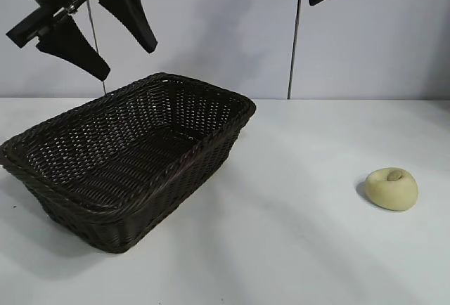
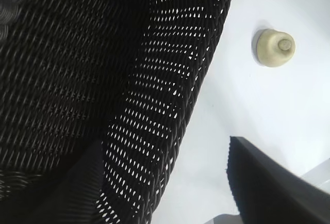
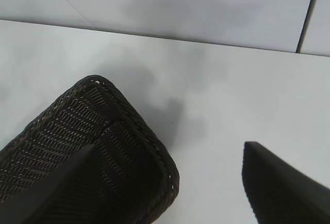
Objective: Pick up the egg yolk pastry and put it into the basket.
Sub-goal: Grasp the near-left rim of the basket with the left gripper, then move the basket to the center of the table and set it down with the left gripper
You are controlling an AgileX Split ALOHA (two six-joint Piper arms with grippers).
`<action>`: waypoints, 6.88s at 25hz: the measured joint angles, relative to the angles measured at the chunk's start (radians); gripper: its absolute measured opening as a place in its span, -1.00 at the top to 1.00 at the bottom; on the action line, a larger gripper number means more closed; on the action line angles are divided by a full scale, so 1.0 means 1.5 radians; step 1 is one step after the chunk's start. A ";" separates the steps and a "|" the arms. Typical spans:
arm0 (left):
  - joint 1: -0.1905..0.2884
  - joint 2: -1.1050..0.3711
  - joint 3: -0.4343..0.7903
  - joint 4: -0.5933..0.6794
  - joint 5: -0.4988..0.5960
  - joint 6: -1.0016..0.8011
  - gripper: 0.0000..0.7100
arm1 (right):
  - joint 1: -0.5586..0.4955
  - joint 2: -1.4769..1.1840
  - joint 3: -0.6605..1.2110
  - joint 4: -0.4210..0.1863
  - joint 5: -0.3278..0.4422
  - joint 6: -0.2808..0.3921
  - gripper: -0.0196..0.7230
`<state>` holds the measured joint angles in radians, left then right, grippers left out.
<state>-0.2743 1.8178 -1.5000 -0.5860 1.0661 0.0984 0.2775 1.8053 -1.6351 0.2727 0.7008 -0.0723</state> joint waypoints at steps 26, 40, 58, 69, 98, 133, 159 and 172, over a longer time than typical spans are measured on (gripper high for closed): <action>0.000 -0.244 0.212 0.072 -0.006 -0.142 -0.34 | 0.000 0.000 0.000 -0.002 0.037 0.000 -0.53; 0.000 -0.246 0.282 0.169 -0.155 -0.457 -0.34 | 0.000 0.000 0.000 -0.002 0.042 0.000 -0.53; 0.000 -0.150 0.341 0.257 -0.198 -0.634 -0.34 | 0.000 0.000 0.000 -0.002 0.044 0.000 -0.53; 0.000 -0.100 0.392 0.256 -0.265 -0.682 -0.34 | 0.000 0.000 0.000 -0.004 0.059 0.000 -0.53; 0.000 -0.062 0.417 0.188 -0.354 -0.653 0.71 | -0.001 0.000 0.000 -0.015 0.059 0.000 -0.53; 0.004 0.089 0.019 0.151 0.014 -0.066 0.71 | -0.001 0.000 0.000 -0.015 0.077 0.000 -0.53; 0.007 0.233 -0.091 0.138 0.020 -0.037 0.24 | -0.001 0.000 0.000 -0.015 0.079 0.000 -0.53; 0.010 0.154 -0.091 0.170 0.051 -0.037 -0.33 | -0.001 0.000 0.000 -0.015 0.083 0.000 -0.53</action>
<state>-0.2599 2.0487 -1.6359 -0.3312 1.1433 0.0428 0.2767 1.8053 -1.6351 0.2494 0.8246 -0.0723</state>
